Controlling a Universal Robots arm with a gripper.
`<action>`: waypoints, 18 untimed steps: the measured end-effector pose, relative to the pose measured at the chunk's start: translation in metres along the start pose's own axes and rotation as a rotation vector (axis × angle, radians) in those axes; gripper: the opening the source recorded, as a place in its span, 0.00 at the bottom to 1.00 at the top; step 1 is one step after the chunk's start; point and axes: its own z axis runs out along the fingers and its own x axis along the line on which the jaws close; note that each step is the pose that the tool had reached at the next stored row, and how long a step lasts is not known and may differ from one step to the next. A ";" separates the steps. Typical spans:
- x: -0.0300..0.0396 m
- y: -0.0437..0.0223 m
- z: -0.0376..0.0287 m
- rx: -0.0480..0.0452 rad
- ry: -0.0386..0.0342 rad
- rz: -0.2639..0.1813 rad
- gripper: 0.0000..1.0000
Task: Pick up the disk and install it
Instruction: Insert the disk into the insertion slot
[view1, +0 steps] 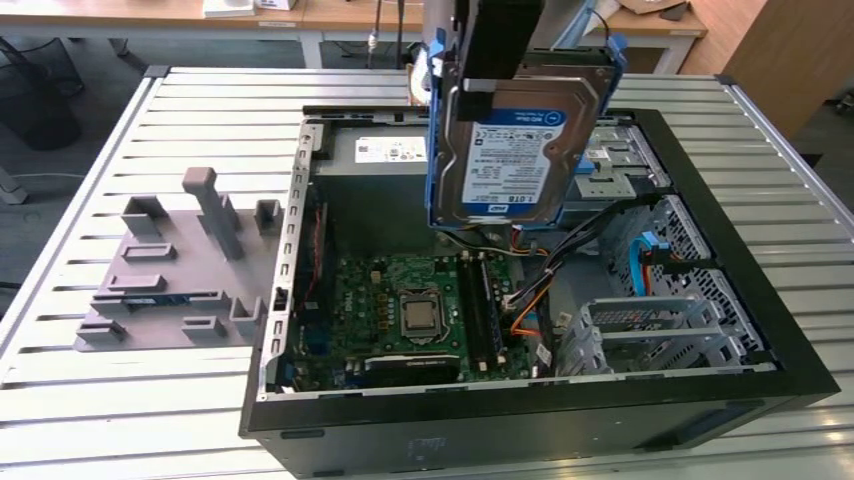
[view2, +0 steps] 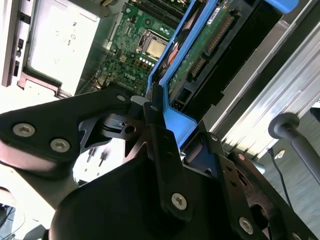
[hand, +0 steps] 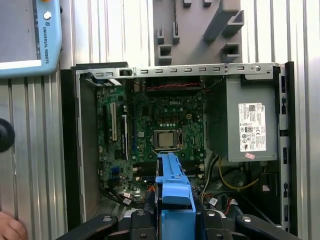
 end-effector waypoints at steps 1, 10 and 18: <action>0.0002 -0.0025 0.0002 0.0000 0.0000 0.000 0.36; 0.0128 -0.0151 0.0029 0.0000 0.0000 0.000 0.36; 0.0349 -0.0254 0.0061 0.0000 0.0000 0.000 0.36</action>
